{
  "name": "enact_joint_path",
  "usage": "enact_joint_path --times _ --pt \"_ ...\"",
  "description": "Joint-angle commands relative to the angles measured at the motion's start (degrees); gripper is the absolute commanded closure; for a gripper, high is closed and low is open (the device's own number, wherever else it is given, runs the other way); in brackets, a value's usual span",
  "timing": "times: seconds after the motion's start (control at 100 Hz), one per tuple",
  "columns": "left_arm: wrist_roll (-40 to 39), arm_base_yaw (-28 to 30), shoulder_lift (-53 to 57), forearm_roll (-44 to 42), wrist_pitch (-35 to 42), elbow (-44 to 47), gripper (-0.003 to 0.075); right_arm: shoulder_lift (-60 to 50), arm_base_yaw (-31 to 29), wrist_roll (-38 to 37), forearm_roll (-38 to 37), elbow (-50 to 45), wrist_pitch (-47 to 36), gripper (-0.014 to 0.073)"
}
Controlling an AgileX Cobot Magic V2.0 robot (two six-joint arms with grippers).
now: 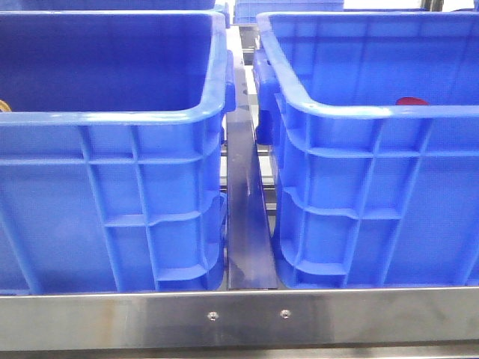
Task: Pick red and yellow buttons and place in box
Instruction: 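Lower the red button into the empty crate and open the right gripper, then move the left gripper down toward a yellow-capped button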
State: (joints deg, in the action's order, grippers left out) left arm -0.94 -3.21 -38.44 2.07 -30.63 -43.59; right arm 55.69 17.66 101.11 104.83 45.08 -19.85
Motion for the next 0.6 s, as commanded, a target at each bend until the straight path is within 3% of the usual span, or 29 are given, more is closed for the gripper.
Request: enact_joint_path --times 0.0,0.36,0.46,0.59 --pt "-0.2 0.1 0.1 0.2 4.0 -1.7 0.0739 -5.1 -0.3 3.8 4.9 -0.1 0.4 -0.0021" --pt "-0.2 0.1 0.1 0.2 4.1 -1.7 0.0739 -17.8 -0.2 3.8 4.9 -10.5 2.4 0.0007" --pt "-0.2 0.1 0.1 0.2 4.1 -1.7 0.0739 -18.3 -0.2 3.8 4.9 -11.0 5.0 0.0115" --pt "-0.2 0.1 0.1 0.2 4.1 -1.7 0.0739 -18.3 -0.2 3.8 4.9 -11.0 7.9 0.0372"
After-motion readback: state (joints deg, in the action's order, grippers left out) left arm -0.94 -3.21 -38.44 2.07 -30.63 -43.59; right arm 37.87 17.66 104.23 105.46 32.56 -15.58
